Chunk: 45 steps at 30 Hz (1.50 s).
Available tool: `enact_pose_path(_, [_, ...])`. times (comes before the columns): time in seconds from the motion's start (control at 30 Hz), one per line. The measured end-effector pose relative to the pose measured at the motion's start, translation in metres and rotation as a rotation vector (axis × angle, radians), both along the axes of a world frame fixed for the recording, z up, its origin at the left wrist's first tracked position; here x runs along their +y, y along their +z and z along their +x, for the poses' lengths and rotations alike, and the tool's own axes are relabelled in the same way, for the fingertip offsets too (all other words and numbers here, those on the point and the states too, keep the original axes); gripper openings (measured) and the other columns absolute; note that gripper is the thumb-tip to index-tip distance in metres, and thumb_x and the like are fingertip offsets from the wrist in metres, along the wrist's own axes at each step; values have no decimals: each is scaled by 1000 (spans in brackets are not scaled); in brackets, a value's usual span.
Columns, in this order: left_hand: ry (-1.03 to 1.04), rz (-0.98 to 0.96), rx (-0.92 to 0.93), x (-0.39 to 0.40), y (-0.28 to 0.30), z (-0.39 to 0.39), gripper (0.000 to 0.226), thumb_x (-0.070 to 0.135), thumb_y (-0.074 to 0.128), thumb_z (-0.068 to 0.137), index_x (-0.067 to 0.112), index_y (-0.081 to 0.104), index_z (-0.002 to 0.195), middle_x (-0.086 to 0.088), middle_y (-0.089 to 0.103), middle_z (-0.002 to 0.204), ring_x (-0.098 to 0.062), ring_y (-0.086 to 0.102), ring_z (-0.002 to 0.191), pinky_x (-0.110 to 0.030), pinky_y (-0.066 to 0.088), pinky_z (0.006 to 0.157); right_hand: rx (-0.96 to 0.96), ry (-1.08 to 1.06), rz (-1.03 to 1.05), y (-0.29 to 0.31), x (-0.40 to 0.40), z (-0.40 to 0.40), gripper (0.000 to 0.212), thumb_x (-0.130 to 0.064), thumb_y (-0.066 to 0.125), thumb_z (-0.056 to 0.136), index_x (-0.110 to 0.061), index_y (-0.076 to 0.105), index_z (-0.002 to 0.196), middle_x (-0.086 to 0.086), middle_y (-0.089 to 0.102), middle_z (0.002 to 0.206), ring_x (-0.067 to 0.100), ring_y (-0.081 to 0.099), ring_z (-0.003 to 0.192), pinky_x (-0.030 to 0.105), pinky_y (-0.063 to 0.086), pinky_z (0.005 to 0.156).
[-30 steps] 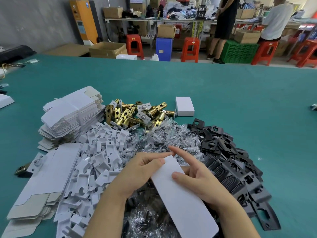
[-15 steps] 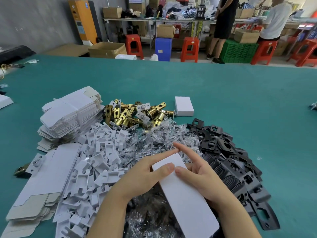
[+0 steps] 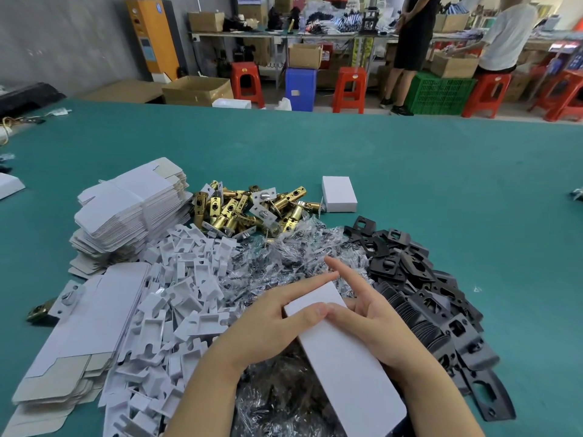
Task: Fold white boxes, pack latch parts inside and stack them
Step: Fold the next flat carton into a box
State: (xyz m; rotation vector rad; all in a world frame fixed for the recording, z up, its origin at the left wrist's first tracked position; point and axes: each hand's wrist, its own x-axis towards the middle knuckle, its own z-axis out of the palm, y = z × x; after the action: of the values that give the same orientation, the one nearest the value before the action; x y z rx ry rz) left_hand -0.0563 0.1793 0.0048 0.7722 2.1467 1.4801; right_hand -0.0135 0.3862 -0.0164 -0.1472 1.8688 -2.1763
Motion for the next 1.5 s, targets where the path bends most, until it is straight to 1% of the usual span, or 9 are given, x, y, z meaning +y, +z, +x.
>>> enact_pose_path(0.43, [15, 39, 40, 5, -1, 2, 49, 75, 51, 89, 65, 47, 137, 38, 49, 134, 11, 52, 122, -17, 53, 92, -30, -26, 18, 3, 1, 0, 62, -24, 66, 95, -50, 43, 146, 16, 72, 85, 27, 72, 66, 31, 56, 54])
enact_pose_path(0.6, [229, 73, 153, 11, -3, 2, 46, 78, 41, 91, 63, 52, 134, 36, 44, 136, 9, 47, 126, -16, 47, 91, -132, -132, -76, 5, -5, -1, 34, -34, 71, 91, -34, 67, 125, 18, 76, 103, 28, 73, 78, 34, 59, 61])
enact_pose_path(0.73, [304, 66, 248, 10, -8, 0, 51, 20, 48, 107, 62, 50, 136, 33, 36, 149, 0, 39, 139, -29, 39, 112, -244, -302, -16, -5, 1, -13, 18, -39, 65, 97, -30, 72, 112, 2, 75, 91, 15, 70, 71, 28, 54, 59])
enact_pose_path(0.83, [188, -11, 296, 11, -9, 3, 75, -4, 53, 99, 62, 51, 134, 35, 25, 156, -1, 25, 147, -23, 32, 112, -310, -360, -72, -14, 6, -19, 23, -36, 64, 99, -25, 73, 117, 15, 74, 115, 26, 72, 90, 43, 53, 85])
enact_pose_path(1.03, [274, 1, 310, 15, -9, 0, 45, 35, 70, 93, 58, 57, 130, 38, 44, 143, 6, 33, 139, -24, 32, 105, -189, -309, -363, -11, -2, -6, 62, -62, 75, 83, -14, 72, 123, 20, 70, 123, 32, 71, 100, 40, 61, 78])
enact_pose_path(1.1, [372, 36, 265, 14, -9, -2, 39, 51, 66, 87, 65, 58, 122, 34, 58, 128, 2, 52, 119, -30, 46, 95, -109, -285, -303, -4, -6, -6, 61, -63, 59, 94, -19, 63, 136, 13, 67, 133, 29, 67, 119, 37, 60, 92])
enact_pose_path(1.2, [457, 113, 128, 11, -8, -3, 21, 61, 66, 84, 70, 61, 102, 26, 71, 102, -9, 67, 88, -24, 51, 70, -65, -282, -218, -2, -12, -5, 82, -66, 78, 76, -19, 56, 139, 8, 69, 132, 26, 64, 126, 37, 53, 105])
enact_pose_path(1.3, [453, 125, 118, 11, -7, -3, 17, 54, 66, 87, 66, 65, 98, 29, 73, 98, 5, 68, 91, -11, 50, 71, 1, -288, -149, -5, -15, -4, 90, -55, 92, 66, -19, 54, 139, 10, 72, 126, 29, 67, 119, 39, 56, 100])
enact_pose_path(1.5, [418, 67, 105, 11, -11, -4, 17, 55, 64, 88, 60, 65, 103, 25, 74, 103, -3, 70, 94, -38, 60, 85, -11, -290, -236, -10, -12, -6, 71, -36, 88, 77, -23, 56, 139, 22, 72, 120, 38, 71, 111, 36, 60, 90])
